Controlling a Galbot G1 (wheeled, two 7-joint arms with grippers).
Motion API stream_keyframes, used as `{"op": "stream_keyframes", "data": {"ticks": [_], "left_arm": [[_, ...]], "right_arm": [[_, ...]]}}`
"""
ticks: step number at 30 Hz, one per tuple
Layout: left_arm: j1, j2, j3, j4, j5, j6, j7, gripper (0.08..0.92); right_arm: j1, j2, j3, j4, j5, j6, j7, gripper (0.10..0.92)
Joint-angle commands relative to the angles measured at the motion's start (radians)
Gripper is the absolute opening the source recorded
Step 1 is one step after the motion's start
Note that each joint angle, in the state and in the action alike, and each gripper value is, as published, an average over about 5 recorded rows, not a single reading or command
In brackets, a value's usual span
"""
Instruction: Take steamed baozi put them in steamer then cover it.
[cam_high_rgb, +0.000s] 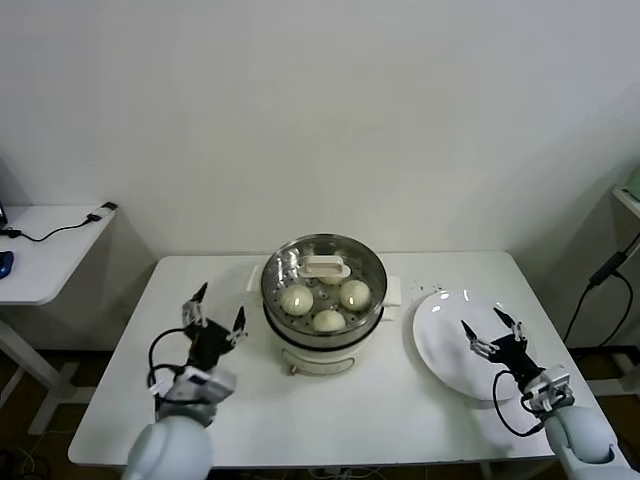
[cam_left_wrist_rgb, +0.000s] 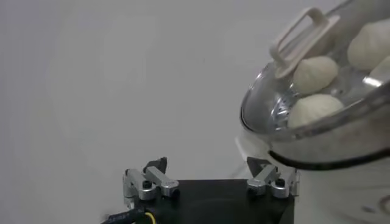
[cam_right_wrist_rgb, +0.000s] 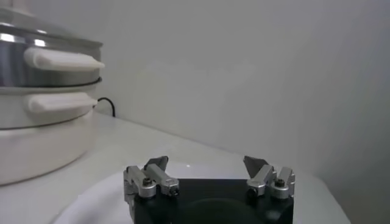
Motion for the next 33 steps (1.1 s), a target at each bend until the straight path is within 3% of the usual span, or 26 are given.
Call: {"op": "stream_keyframes", "data": {"ticks": [1,11,33], "left_arm": [[0.338,-0.099,-0.408,-0.013,-0.732,-0.459,0.057,0.823],[0.408,-0.174,-0.442,-0.013,-0.762,-0.479,0.094,0.823],[0.451,-0.18,-0.429,-0.027,-0.693,-0.521,0.116,0.823]], "right_arm": [[-0.024,0.04,0.015,0.129,-0.018,-0.016,0.014,0.823],[-0.085,0.079,0.041,0.199,-0.021,-0.023,0.013,0.823],[-0.176,0.109,0.087,0.217,-0.017,0.018,0.002,0.823]]}}
